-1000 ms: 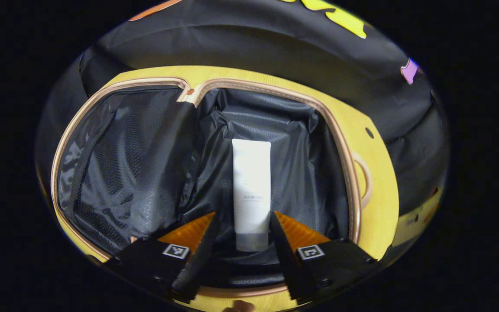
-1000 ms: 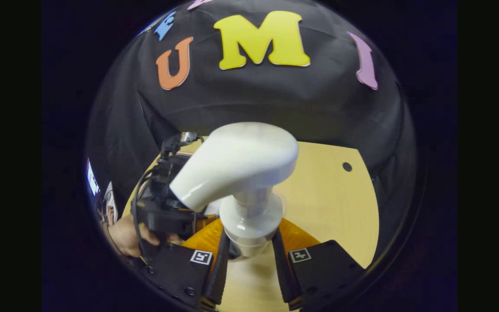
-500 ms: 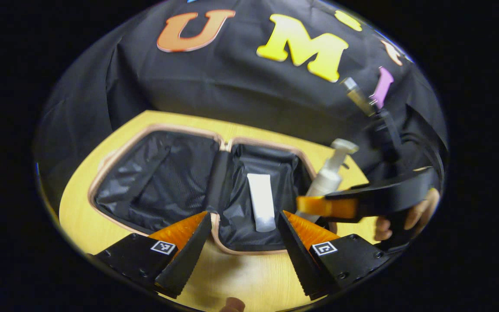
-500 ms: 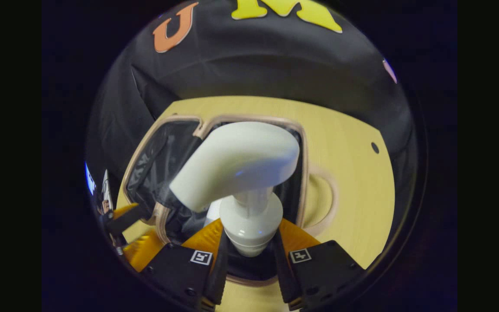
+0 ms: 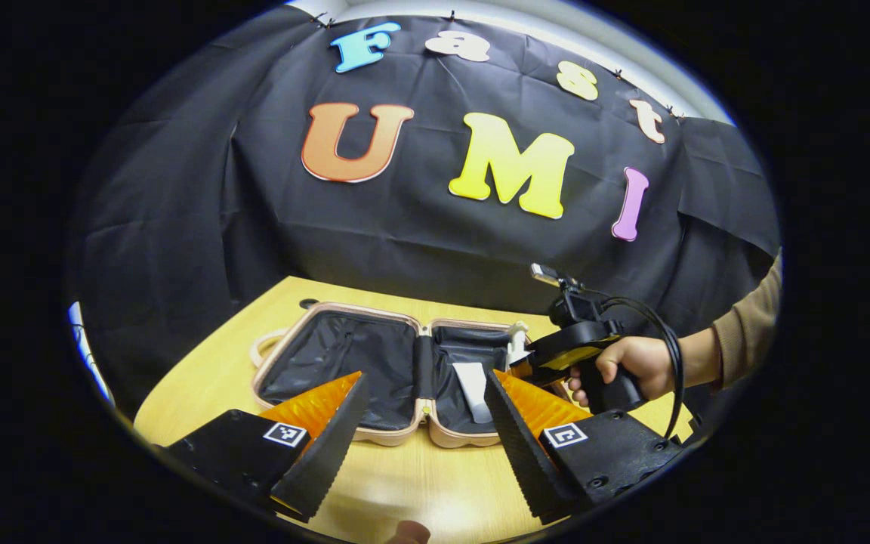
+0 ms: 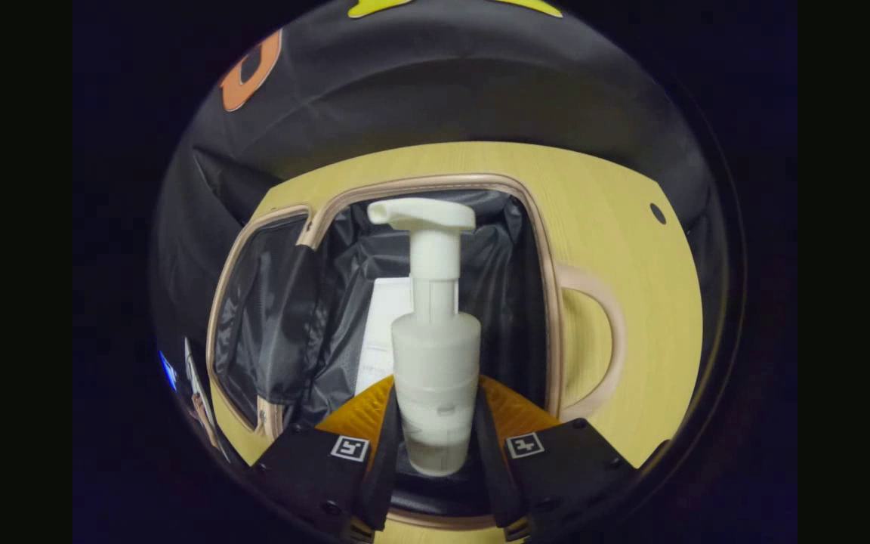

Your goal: First open the suitcase, pack the skin care products into it, and then close the suitcase.

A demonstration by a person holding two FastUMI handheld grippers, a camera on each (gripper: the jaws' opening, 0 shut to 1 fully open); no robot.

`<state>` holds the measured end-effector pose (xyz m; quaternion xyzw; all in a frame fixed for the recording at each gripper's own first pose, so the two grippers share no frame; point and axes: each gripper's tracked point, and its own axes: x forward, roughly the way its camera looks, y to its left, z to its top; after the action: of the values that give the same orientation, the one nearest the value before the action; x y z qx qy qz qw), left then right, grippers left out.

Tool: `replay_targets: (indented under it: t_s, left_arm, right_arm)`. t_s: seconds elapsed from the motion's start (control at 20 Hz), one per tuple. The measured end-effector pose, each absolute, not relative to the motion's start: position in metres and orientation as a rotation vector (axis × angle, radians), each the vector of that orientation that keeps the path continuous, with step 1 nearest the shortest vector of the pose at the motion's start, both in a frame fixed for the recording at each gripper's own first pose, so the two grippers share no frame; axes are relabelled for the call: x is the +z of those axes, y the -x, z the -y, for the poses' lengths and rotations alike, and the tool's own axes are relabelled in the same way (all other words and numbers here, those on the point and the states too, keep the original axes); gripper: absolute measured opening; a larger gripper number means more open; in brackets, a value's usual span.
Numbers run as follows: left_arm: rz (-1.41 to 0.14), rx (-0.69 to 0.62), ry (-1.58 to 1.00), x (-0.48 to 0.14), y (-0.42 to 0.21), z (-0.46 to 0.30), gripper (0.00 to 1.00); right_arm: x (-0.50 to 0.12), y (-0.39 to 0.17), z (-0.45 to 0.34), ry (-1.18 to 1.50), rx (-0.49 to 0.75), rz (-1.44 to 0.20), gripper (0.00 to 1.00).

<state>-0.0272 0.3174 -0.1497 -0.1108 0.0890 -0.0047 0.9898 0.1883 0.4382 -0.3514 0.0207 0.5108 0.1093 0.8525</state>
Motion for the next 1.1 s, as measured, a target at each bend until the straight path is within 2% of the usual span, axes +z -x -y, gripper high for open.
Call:
replay_targets:
  t_s: [0.25,0.3,0.45,0.5,0.55,0.7,0.9,0.95,1.1]
  left_arm:
    - [-0.158,0.031,0.202,-0.145,0.036,-0.348,0.98]
    - [-0.155,0.028,0.226,-0.143,0.034,-0.354,1.00]
    - [-0.142,0.055,0.303,-0.146,0.023,-0.385,0.98]
    - [-0.138,0.057,0.334,-0.148,0.015,-0.395,0.98]
    - [-0.141,0.045,0.375,-0.154,0.005,-0.403,0.98]
    - [-0.146,0.024,0.513,-0.170,-0.022,-0.440,0.98]
    - [-0.142,0.022,0.817,-0.188,-0.061,-0.486,0.98]
    - [-0.140,0.040,0.878,-0.199,-0.069,-0.503,0.98]
    - [-0.144,0.114,1.048,-0.239,-0.088,-0.544,0.98]
  right_arm:
    - [-0.372,-0.185,-0.433,0.019,0.215,-1.123,0.48]
    - [-0.371,-0.184,-0.432,0.019,0.212,-1.129,0.49]
    - [-0.365,-0.184,-0.440,-0.014,0.233,-1.120,0.55]
    - [-0.359,-0.183,-0.442,-0.022,0.242,-1.119,0.61]
    - [-0.353,-0.182,-0.441,-0.021,0.242,-1.113,0.62]
    - [-0.317,-0.177,-0.437,-0.024,0.263,-1.043,0.77]
    - [-0.248,-0.143,-0.413,-0.003,0.347,-0.907,0.78]
    - [-0.230,-0.130,-0.403,0.011,0.370,-0.868,0.81]
    - [-0.202,-0.092,-0.356,0.121,0.408,-0.784,0.81]
